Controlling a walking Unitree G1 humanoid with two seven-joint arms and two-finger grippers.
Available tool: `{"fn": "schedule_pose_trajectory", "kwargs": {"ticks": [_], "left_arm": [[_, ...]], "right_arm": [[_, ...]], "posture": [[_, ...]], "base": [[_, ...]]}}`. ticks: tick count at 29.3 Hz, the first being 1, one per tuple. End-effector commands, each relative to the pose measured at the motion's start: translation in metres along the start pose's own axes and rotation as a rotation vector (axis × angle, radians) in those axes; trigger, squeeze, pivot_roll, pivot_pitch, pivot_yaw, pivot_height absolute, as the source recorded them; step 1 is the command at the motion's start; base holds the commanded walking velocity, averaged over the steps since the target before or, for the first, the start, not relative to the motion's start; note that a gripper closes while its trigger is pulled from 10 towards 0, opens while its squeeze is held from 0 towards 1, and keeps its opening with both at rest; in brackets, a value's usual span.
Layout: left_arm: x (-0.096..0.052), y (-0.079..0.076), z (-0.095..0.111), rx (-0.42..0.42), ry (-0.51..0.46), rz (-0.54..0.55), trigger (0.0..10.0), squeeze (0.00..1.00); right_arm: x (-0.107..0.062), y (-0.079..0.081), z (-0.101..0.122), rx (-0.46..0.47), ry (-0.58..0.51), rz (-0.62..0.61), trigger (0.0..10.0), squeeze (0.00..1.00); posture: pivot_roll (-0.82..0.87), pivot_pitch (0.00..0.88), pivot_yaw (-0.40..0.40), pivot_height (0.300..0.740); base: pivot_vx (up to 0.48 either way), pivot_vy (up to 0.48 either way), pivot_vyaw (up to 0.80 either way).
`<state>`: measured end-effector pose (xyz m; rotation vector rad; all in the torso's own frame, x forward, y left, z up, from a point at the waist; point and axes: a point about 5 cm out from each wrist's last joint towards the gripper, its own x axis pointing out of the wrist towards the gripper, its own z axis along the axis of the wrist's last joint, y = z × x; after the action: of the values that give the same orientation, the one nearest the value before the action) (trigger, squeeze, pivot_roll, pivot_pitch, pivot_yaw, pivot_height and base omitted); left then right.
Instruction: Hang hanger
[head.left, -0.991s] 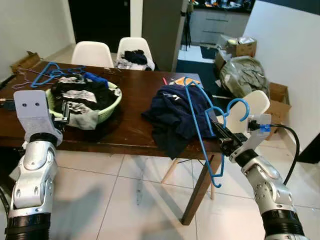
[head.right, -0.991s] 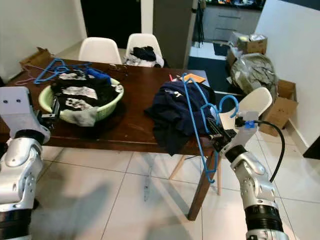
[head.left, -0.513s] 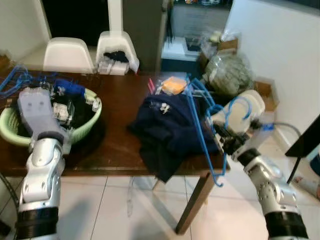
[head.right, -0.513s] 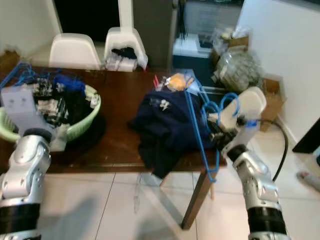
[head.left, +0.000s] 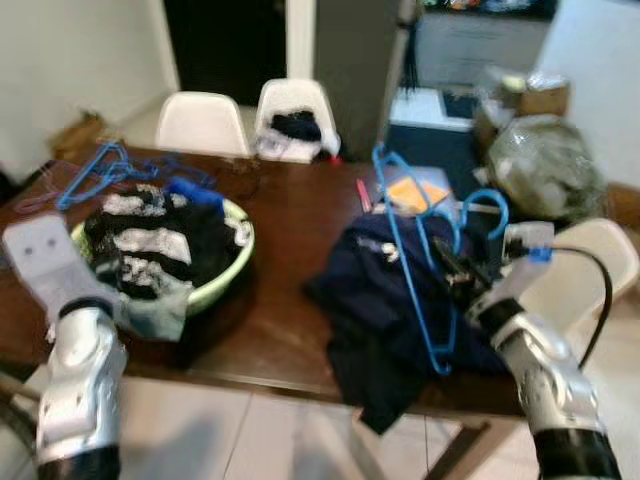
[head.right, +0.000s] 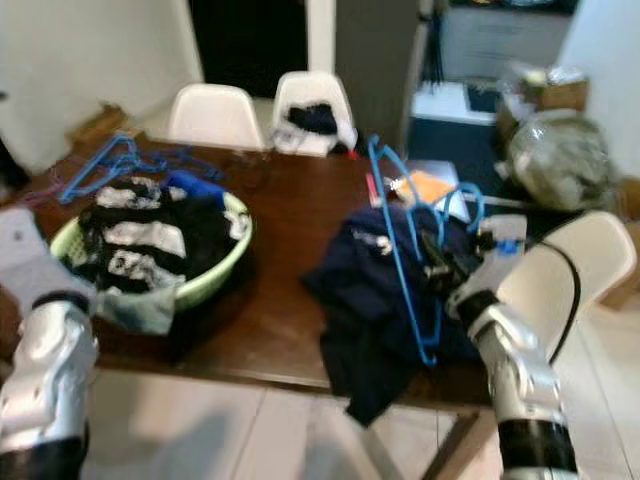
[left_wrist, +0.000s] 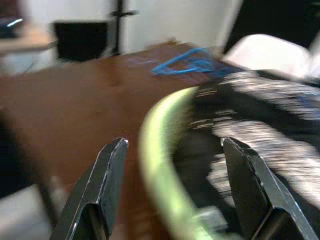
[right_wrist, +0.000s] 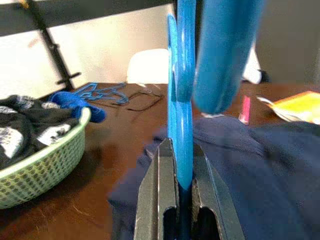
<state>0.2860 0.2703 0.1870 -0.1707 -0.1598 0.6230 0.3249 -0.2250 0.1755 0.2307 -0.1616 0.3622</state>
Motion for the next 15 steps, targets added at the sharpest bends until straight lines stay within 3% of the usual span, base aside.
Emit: {"fn": "schedule_pose_trajectory", "kwargs": {"ticks": [1, 5, 8, 10, 12, 15], "left_arm": [[0.001, 0.012, -0.008, -0.021, 0.051, 0.053, 10.0, 0.0], [0.009, 0.018, -0.013, -0.05, 0.094, 0.071, 10.0, 0.0], [0.025, 0.015, -0.006, -0.064, 0.101, 0.051, 10.0, 0.0], [0.025, 0.015, -0.006, -0.064, 0.101, 0.051, 10.0, 0.0], [0.031, 0.012, -0.001, -0.048, 0.087, 0.027, 10.0, 0.0], [0.042, 0.0, 0.016, 0.081, 0.011, -0.078, 10.0, 0.0]], "right_arm": [[0.002, 0.002, 0.001, -0.009, -0.001, 0.003, 10.0, 0.0], [0.005, 0.0, 0.0, -0.014, 0.01, -0.02, 10.0, 0.0], [0.005, -0.002, 0.0, -0.012, 0.019, -0.034, 10.0, 0.0], [0.005, -0.002, 0.0, -0.012, 0.019, -0.034, 10.0, 0.0], [0.004, -0.002, 0.0, -0.01, 0.02, -0.036, 10.0, 0.0], [0.003, -0.002, 0.001, 0.001, 0.026, -0.033, 10.0, 0.0]], "posture": [[0.09, 0.042, -0.081, 0.74], [0.09, 0.038, -0.085, 0.74], [0.08, 0.039, -0.087, 0.74], [0.08, 0.039, -0.087, 0.74], [0.08, 0.04, -0.086, 0.74], [0.08, 0.04, -0.089, 0.74]], "base": [[0.0, 0.0, 0.0], [0.0, 0.0, 0.0], [0.0, 0.0, 0.0], [0.0, 0.0, 0.0], [0.0, 0.0, 0.0], [0.0, 0.0, -0.2]]}}
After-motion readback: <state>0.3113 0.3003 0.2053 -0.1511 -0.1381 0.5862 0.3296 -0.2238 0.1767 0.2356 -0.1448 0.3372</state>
